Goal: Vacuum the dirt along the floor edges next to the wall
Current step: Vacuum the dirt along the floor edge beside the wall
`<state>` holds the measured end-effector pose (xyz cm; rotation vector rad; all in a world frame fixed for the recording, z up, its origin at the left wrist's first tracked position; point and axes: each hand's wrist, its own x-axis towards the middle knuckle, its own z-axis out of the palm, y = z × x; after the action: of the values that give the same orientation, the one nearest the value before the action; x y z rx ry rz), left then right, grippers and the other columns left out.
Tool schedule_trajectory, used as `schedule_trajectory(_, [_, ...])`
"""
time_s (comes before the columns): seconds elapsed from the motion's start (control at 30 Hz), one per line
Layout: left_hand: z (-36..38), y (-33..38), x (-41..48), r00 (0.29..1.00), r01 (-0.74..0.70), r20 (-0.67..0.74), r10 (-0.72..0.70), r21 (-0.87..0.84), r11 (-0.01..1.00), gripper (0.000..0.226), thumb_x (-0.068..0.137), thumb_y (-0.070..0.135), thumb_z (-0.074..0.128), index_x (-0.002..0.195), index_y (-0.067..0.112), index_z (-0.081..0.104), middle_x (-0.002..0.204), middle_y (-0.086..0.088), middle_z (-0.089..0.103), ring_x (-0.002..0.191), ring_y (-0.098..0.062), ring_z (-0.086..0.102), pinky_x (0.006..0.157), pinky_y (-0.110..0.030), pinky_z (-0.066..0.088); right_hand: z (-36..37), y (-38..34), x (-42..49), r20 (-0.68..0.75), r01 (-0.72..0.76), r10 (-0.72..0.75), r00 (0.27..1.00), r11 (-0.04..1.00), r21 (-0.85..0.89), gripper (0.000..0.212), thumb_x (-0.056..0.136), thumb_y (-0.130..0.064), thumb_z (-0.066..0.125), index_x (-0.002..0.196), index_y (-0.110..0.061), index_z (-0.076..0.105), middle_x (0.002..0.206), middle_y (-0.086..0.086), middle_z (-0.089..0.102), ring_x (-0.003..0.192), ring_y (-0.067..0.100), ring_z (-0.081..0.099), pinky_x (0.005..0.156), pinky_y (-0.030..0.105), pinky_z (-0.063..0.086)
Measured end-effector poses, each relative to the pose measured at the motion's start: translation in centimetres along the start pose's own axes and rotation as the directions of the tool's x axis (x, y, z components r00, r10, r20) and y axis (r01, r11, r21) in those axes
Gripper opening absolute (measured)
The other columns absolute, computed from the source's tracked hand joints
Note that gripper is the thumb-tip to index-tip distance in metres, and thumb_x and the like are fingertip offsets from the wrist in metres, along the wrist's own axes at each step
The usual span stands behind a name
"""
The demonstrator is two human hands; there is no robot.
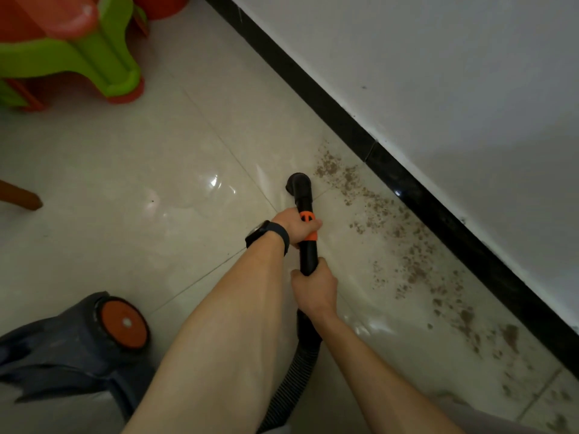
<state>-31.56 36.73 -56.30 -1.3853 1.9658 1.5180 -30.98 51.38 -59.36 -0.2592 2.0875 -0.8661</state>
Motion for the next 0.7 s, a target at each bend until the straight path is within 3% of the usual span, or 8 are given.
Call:
schedule_trajectory(0.17, [1.6,0.8,0.9,0.999,-0.03,-0.013,0.031,0.103,0.994,0.047,0.092,0.054,0.06,0.113,0.011,0.057,0.107,-0.013,0.065,0.095,-0.03,0.065,0.086,-0.045,0.057,-0.8,0.2,0.3,-0.045,-0.02,0.024,0.999,0.997,0.077,0.01,0.091,-0.014,0.063,0.098,-0.016,0.057,0.086,0.008,0.064,0.061,0.018,0.059,0.048,0.027,0.046])
schedule_trajectory(0.4, [2.3,2.1,2.5,0.997,-0.04,-0.057,0.048,0.136,0.99,0.055,0.093,0.055,0.058,0.126,0.012,0.05,0.105,-0.007,0.057,0.091,-0.025,0.056,0.078,-0.035,0.049,-1.7,-0.9,1.9,-0.047,-0.049,0.057,0.997,0.986,0.162,0.006,0.092,-0.008,0.063,0.096,-0.004,0.06,0.079,0.01,0.062,0.054,0.013,0.055,0.037,0.015,0.039])
schedule_trajectory(0.7, [2.2,3.6,5.0,0.988,-0.047,-0.143,0.063,0.112,0.993,0.059,0.094,0.053,0.055,0.136,0.013,0.044,0.116,-0.011,0.061,0.088,-0.027,0.058,0.07,-0.035,0.048,-2.5,-3.1,4.5,-0.056,-0.003,0.01,0.998,0.993,0.121,0.007,0.098,-0.003,0.057,0.099,0.001,0.063,0.077,0.008,0.061,0.058,0.012,0.052,0.038,0.009,0.035])
